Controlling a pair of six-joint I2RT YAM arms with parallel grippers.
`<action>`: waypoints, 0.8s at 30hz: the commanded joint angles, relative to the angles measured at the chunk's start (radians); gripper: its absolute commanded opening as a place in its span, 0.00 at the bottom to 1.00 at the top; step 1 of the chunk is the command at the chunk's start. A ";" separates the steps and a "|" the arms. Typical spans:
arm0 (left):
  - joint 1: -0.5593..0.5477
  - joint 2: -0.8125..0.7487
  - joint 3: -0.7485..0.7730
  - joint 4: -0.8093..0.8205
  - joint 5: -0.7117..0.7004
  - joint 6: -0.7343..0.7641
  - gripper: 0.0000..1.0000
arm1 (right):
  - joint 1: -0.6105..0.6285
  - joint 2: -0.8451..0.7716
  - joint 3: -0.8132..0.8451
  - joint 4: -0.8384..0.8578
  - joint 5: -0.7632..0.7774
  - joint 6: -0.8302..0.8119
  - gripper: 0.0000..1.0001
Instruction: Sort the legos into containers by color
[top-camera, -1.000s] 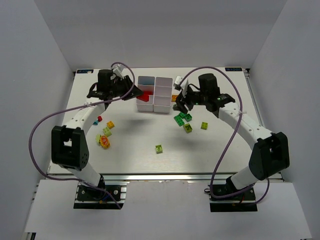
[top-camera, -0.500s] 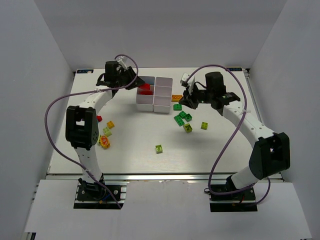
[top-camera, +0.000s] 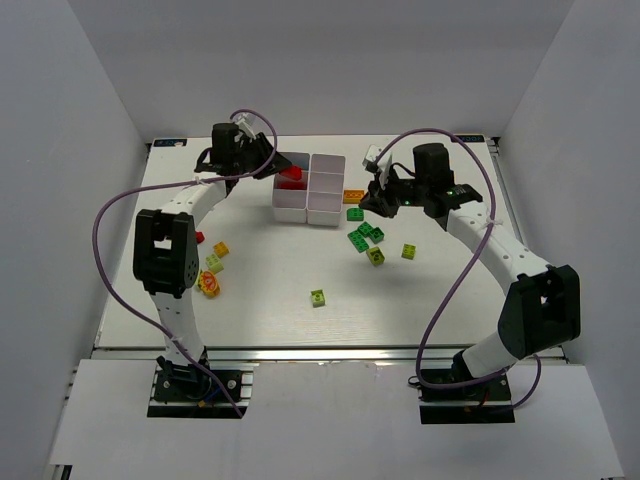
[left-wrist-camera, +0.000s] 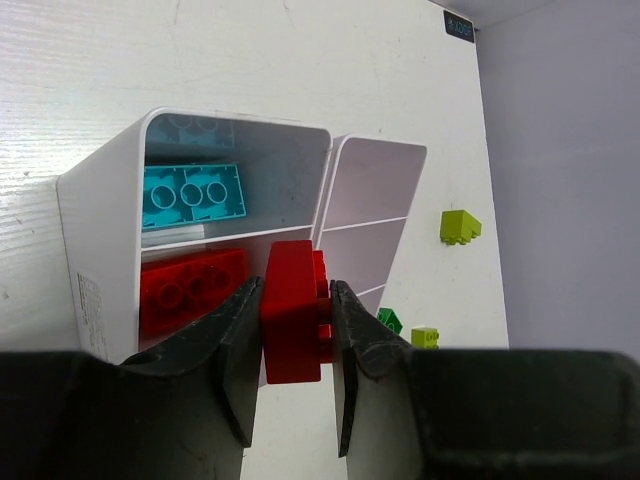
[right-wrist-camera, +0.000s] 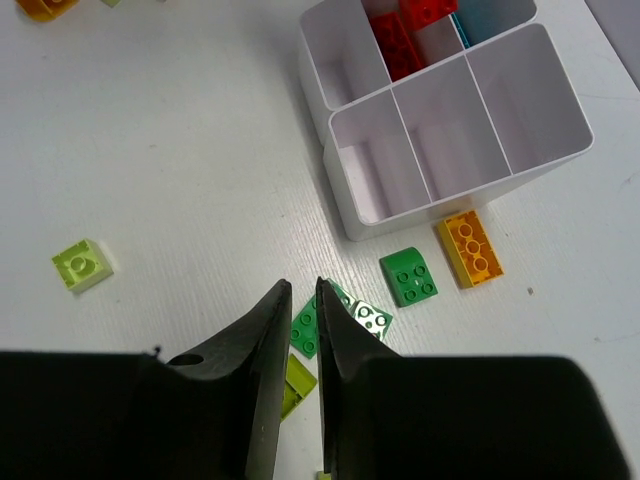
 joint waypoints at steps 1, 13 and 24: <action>0.007 0.003 0.001 0.030 0.016 -0.004 0.12 | -0.006 -0.007 0.005 0.008 -0.019 0.010 0.22; 0.004 0.049 0.041 0.028 0.010 -0.025 0.27 | -0.007 -0.004 0.007 0.013 -0.021 0.012 0.23; -0.010 0.043 0.067 -0.007 -0.020 -0.024 0.61 | -0.009 -0.001 0.010 0.011 -0.026 0.012 0.23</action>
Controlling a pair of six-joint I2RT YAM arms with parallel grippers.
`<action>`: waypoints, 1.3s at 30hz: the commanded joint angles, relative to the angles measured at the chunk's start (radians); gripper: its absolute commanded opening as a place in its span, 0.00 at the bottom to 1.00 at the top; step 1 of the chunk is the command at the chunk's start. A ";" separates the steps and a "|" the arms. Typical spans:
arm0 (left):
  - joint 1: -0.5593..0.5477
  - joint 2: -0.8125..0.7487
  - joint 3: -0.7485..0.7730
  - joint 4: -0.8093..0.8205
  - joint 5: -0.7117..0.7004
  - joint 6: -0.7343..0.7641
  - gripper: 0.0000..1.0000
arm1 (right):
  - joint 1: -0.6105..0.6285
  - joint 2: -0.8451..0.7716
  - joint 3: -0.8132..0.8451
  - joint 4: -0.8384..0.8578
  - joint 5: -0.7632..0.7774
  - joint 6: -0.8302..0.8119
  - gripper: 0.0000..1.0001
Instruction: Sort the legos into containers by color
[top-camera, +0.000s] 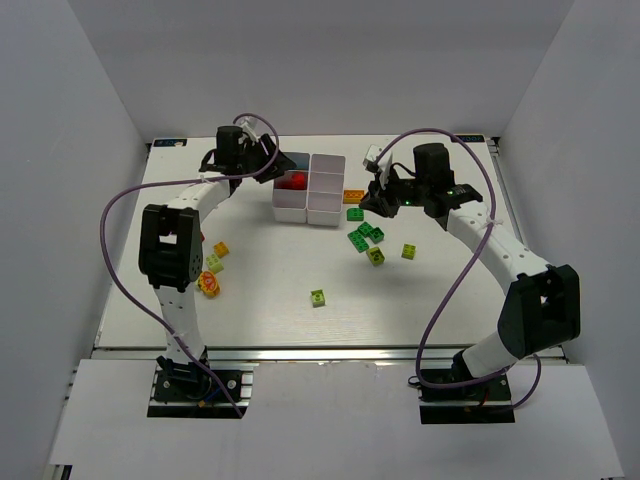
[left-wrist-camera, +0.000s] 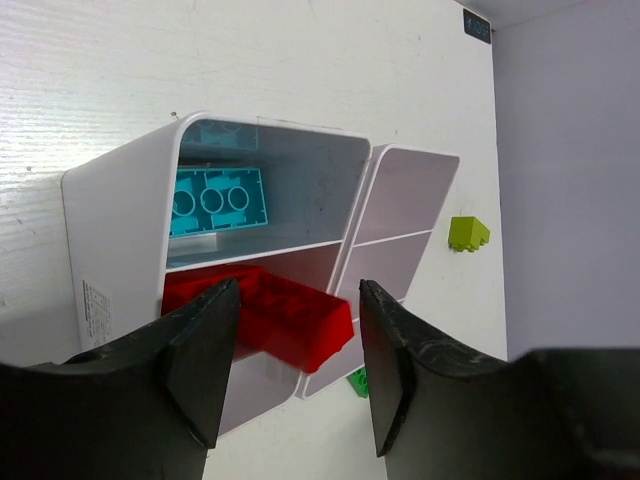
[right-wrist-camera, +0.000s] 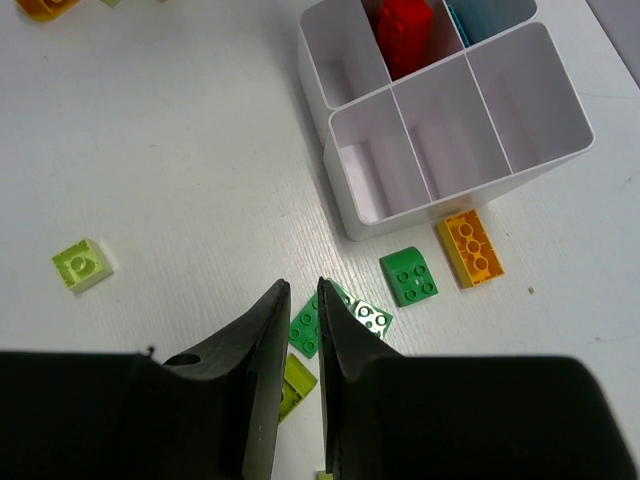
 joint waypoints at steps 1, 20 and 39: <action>-0.008 -0.027 0.040 -0.016 -0.015 0.007 0.61 | -0.005 -0.002 0.011 0.010 -0.021 0.012 0.23; 0.103 -0.404 -0.135 -0.303 -0.415 0.154 0.04 | -0.007 0.012 0.025 -0.001 -0.050 0.007 0.23; 0.408 -0.460 -0.390 -0.568 -0.615 0.068 0.74 | 0.006 0.102 0.073 -0.029 -0.110 0.002 0.50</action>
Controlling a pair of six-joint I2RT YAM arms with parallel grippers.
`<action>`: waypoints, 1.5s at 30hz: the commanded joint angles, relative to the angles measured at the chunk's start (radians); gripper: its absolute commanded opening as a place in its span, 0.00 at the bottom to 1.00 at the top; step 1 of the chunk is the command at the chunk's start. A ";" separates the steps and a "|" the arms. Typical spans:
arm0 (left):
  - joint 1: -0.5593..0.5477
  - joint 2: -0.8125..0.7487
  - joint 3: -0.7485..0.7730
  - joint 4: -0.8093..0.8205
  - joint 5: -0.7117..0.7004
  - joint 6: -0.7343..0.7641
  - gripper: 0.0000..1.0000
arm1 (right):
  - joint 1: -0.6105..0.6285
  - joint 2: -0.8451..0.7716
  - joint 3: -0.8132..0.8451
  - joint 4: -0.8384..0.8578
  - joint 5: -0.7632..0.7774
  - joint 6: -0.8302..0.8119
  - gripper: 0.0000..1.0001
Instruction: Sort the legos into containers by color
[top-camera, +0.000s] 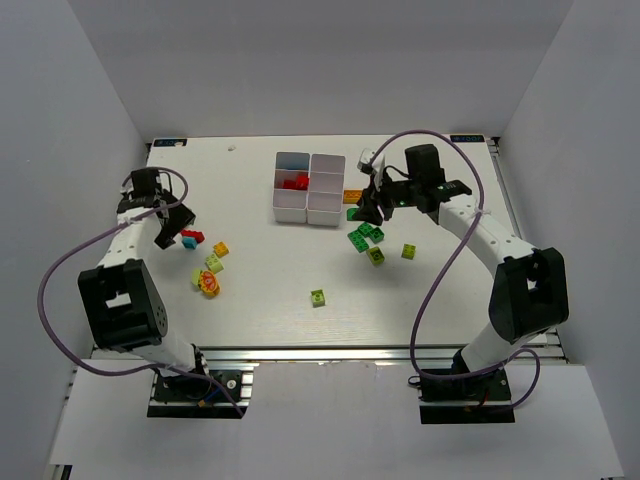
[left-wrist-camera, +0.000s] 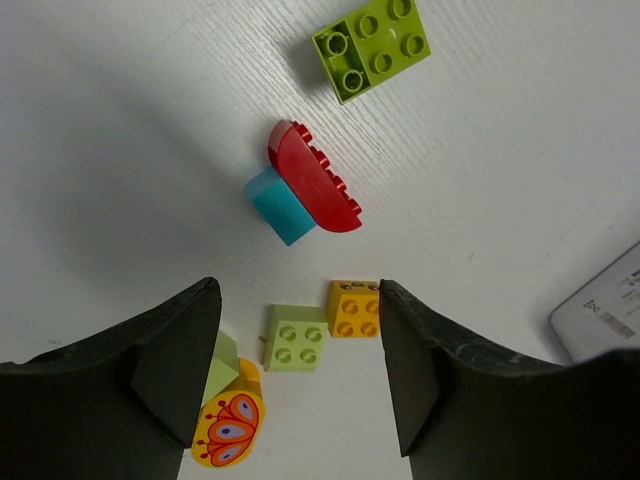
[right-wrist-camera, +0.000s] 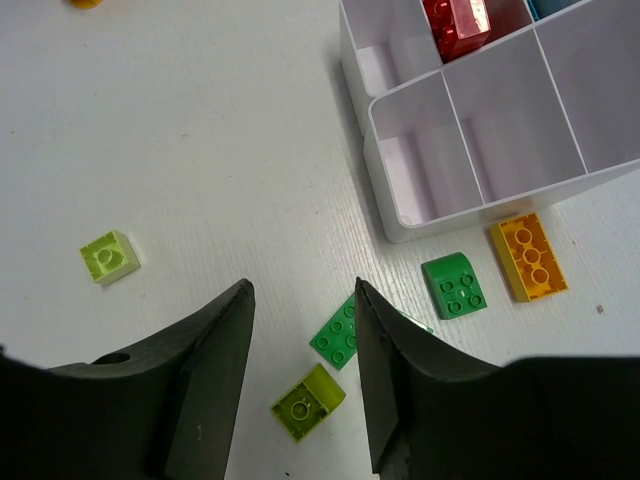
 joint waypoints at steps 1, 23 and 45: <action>0.009 0.067 0.063 -0.031 -0.028 0.024 0.74 | 0.007 0.006 0.041 0.001 -0.028 0.001 0.51; 0.014 0.310 0.168 0.012 -0.024 -0.235 0.75 | 0.007 0.004 0.020 0.014 -0.020 -0.001 0.56; 0.014 0.262 0.070 0.060 0.035 -0.217 0.39 | 0.008 -0.010 0.026 -0.016 -0.048 0.004 0.57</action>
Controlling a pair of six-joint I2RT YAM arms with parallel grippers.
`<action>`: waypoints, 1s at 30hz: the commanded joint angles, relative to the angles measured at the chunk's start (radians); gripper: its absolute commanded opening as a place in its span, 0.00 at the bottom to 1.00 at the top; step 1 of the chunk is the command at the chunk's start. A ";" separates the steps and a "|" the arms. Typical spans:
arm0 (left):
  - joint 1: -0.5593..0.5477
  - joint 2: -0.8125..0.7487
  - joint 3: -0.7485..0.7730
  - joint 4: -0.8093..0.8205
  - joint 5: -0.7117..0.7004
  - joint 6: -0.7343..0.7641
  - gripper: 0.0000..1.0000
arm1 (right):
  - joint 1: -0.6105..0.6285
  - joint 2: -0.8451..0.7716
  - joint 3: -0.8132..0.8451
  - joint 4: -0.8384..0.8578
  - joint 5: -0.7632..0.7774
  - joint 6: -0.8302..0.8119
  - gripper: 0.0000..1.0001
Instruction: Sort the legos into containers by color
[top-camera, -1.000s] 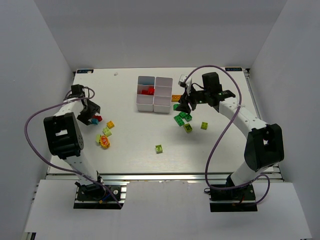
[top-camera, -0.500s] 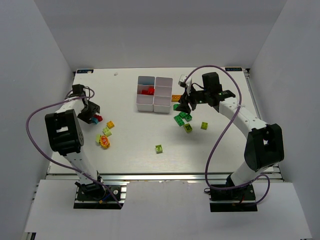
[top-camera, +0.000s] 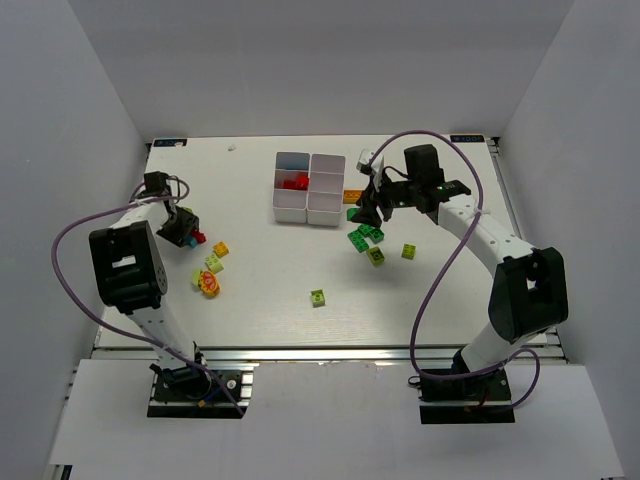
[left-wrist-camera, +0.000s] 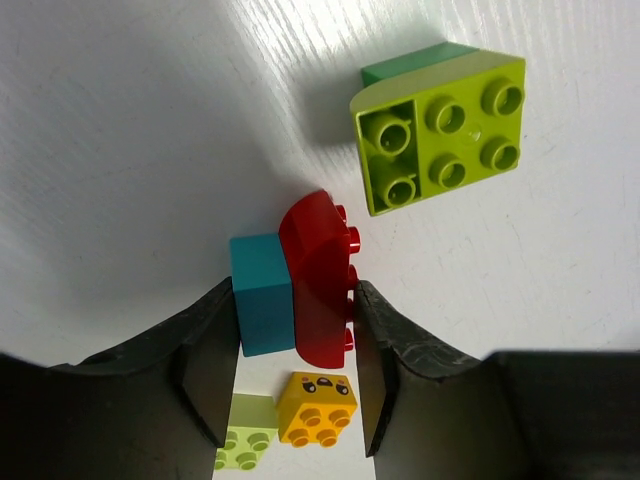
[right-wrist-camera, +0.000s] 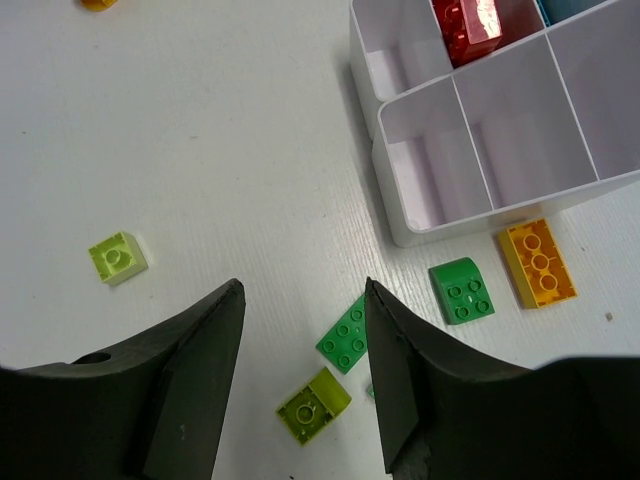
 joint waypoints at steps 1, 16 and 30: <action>0.008 -0.055 -0.036 0.016 0.045 0.007 0.37 | 0.007 -0.017 0.026 -0.021 -0.043 0.005 0.57; -0.076 -0.416 -0.218 0.283 0.478 -0.060 0.26 | 0.133 0.057 0.166 -0.224 -0.303 0.013 0.90; -0.369 -0.576 -0.352 0.673 0.470 -0.291 0.26 | 0.240 0.189 0.373 0.037 0.053 0.875 0.63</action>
